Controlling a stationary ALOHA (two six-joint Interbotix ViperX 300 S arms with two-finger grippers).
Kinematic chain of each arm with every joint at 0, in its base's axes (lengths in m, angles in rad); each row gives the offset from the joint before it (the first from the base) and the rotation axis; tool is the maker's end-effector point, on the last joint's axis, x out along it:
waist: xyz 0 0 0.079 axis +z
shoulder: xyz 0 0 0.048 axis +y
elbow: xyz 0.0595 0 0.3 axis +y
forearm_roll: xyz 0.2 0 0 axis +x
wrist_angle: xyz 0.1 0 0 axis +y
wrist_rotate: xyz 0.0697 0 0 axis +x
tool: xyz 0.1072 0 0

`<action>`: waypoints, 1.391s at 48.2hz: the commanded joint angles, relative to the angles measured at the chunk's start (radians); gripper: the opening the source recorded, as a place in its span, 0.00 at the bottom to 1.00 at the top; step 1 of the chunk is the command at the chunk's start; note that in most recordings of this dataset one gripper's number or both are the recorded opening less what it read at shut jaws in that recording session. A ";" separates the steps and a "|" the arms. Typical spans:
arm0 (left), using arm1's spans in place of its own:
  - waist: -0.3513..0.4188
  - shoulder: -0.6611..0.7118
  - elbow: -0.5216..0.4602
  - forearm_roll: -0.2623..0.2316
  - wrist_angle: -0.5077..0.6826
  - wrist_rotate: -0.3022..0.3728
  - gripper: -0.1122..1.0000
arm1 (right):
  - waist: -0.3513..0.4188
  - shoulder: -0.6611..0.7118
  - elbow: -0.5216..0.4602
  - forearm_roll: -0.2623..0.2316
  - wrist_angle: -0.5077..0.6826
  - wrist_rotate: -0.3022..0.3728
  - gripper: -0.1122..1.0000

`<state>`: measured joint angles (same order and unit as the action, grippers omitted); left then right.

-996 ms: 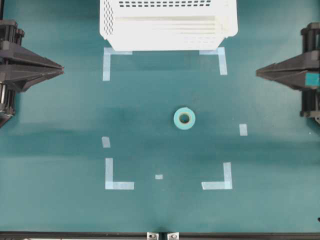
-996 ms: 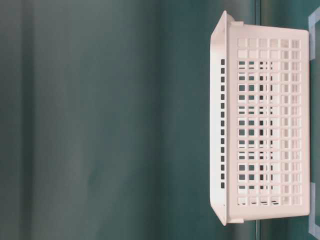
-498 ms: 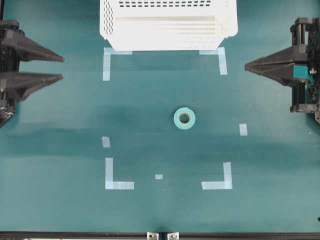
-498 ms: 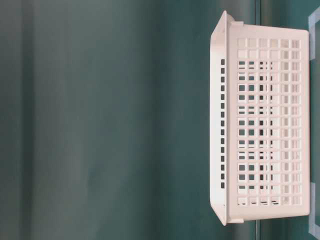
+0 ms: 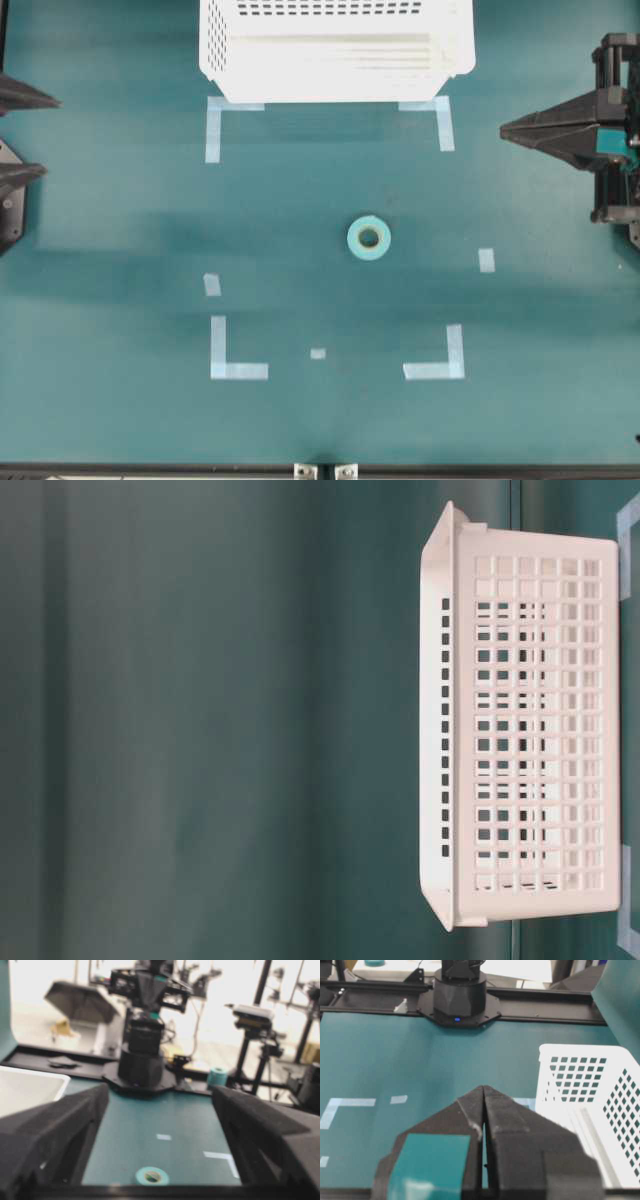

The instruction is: Put the tape into the white basket.

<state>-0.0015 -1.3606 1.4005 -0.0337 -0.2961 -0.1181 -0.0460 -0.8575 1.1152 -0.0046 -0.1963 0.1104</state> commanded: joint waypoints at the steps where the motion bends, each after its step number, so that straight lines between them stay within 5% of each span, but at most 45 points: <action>1: -0.003 -0.017 0.009 0.003 0.000 0.000 0.72 | 0.000 0.011 -0.034 0.008 -0.005 0.017 0.10; 33: -0.003 -0.051 0.081 0.005 0.227 0.000 0.71 | 0.008 -0.003 0.037 -0.035 -0.104 0.069 0.10; 39: -0.003 -0.064 0.078 0.005 0.293 0.000 0.71 | 0.006 -0.034 0.066 -0.040 -0.138 0.058 0.29; 52: -0.002 -0.063 0.083 0.005 0.356 0.002 0.71 | 0.011 -0.066 0.083 -0.048 -0.029 0.074 0.95; 67: 0.000 -0.064 0.112 0.005 0.402 0.002 0.71 | 0.029 -0.057 0.032 -0.048 0.210 0.064 0.99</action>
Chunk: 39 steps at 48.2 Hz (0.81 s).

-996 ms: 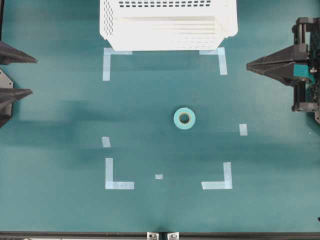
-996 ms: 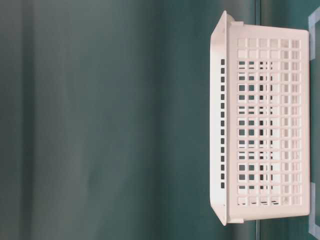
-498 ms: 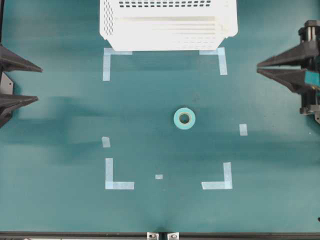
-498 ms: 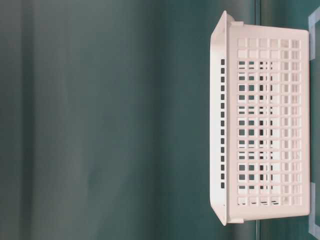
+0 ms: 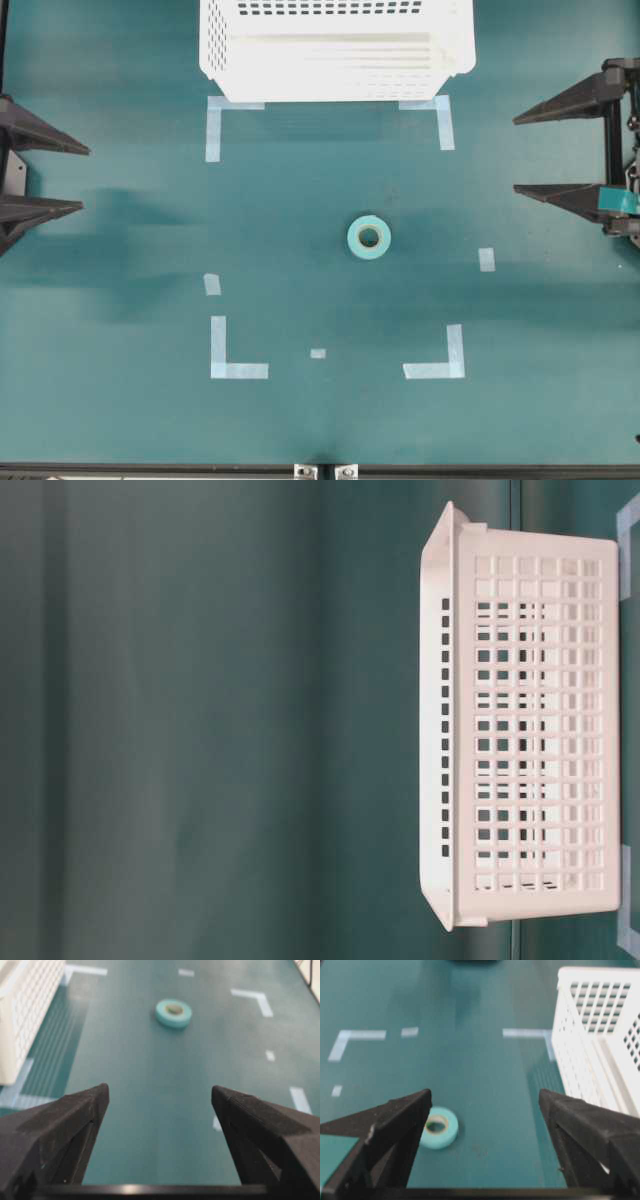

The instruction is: Put the tape into the white basket.

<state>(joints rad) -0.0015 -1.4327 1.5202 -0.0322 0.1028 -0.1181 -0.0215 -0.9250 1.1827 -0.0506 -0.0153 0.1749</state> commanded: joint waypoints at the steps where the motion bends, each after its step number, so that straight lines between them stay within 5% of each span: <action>1: -0.002 0.008 -0.006 0.003 0.005 0.002 0.71 | 0.006 0.015 -0.038 -0.002 0.035 0.000 0.99; 39: 0.012 0.008 0.003 0.003 -0.002 -0.002 0.71 | 0.049 0.446 -0.202 -0.002 0.126 0.008 0.99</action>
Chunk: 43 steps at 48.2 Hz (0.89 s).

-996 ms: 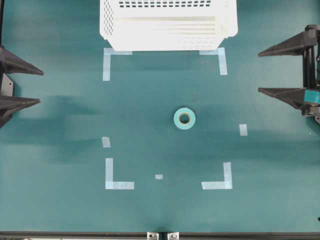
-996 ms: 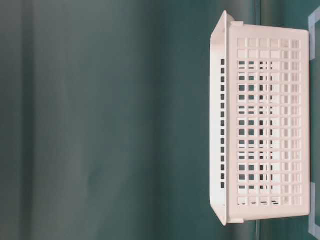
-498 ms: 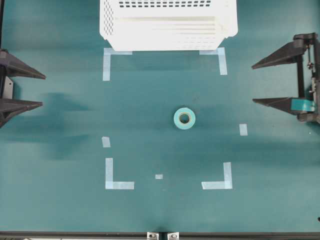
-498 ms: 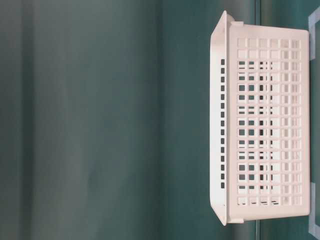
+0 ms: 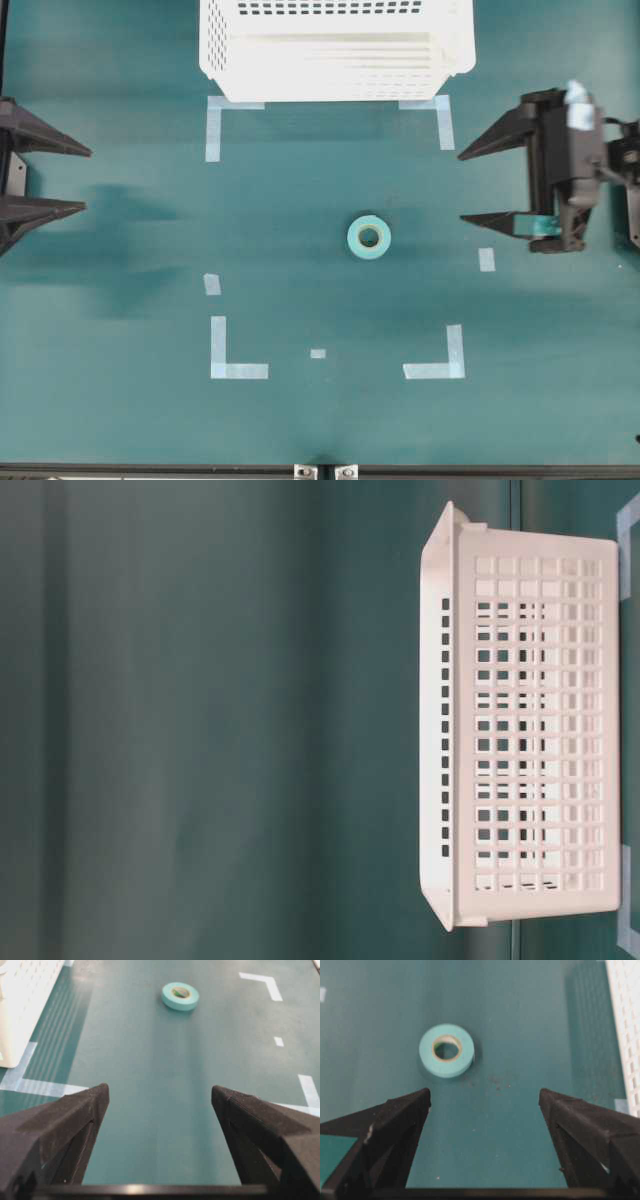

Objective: Put the tape into the white basket.
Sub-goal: 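Move the open right gripper left over the teal tape roll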

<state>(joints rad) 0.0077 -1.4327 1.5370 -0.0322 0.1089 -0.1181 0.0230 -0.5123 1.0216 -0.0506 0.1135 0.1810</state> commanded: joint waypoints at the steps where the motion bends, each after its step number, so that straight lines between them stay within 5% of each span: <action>1: 0.003 0.008 -0.012 0.003 -0.008 -0.002 0.71 | 0.005 0.044 -0.046 -0.002 -0.002 0.002 0.99; 43: 0.005 0.008 -0.012 0.003 -0.008 -0.002 0.71 | 0.037 0.419 -0.253 0.000 0.038 0.005 0.99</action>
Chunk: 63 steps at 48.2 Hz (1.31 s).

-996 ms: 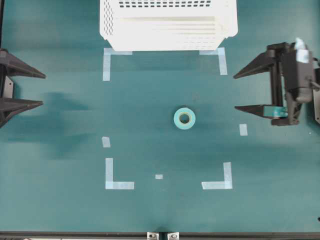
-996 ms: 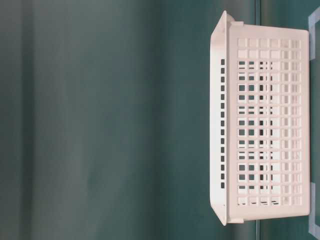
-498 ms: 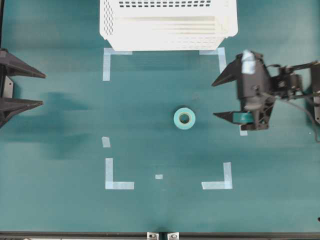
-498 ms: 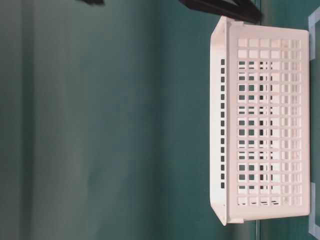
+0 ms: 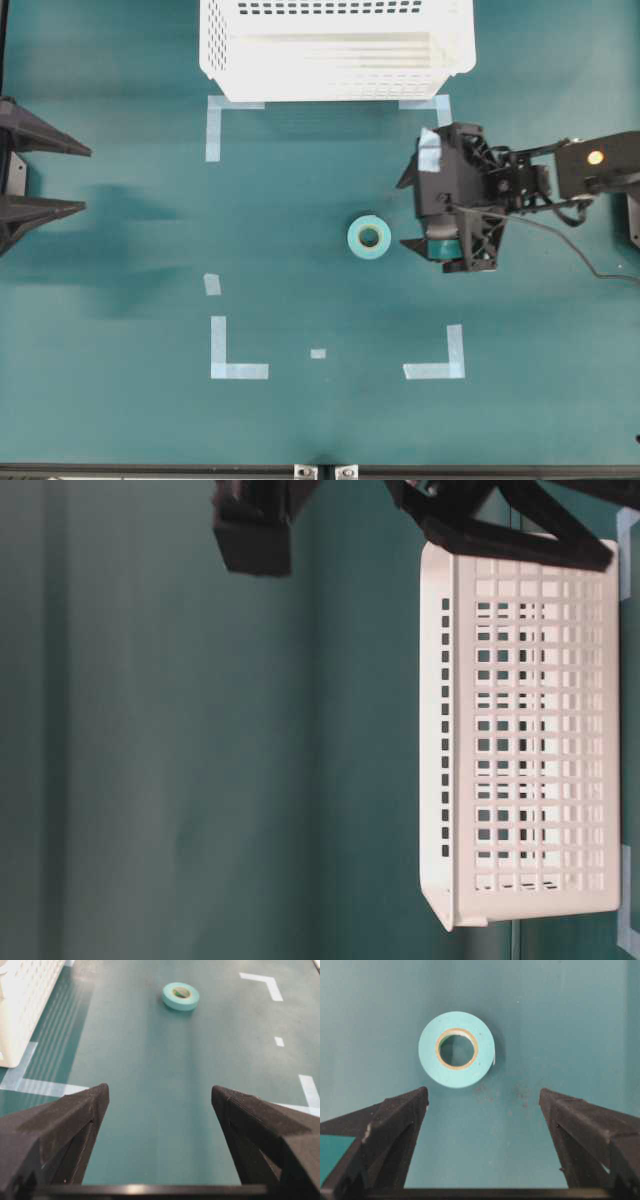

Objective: Put the tape into the white basket.
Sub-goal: 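Move the open right gripper left over the teal tape roll, then lower the right gripper and close it on the tape roll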

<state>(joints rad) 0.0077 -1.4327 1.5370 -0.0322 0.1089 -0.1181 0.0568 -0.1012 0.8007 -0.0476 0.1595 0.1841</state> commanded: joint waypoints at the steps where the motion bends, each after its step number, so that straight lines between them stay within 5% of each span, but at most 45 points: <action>1: 0.005 0.008 -0.012 0.003 -0.008 -0.002 0.71 | 0.003 0.015 -0.035 -0.003 -0.008 0.002 0.99; 41: 0.005 0.008 -0.012 0.003 -0.008 -0.002 0.71 | 0.028 0.202 -0.141 0.002 -0.012 0.005 0.99; 63: 0.005 0.008 -0.012 0.003 -0.008 0.000 0.71 | 0.031 0.264 -0.163 0.002 -0.011 0.083 0.99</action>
<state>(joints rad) 0.0107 -1.4327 1.5370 -0.0322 0.1089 -0.1181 0.0844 0.1718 0.6519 -0.0460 0.1488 0.2638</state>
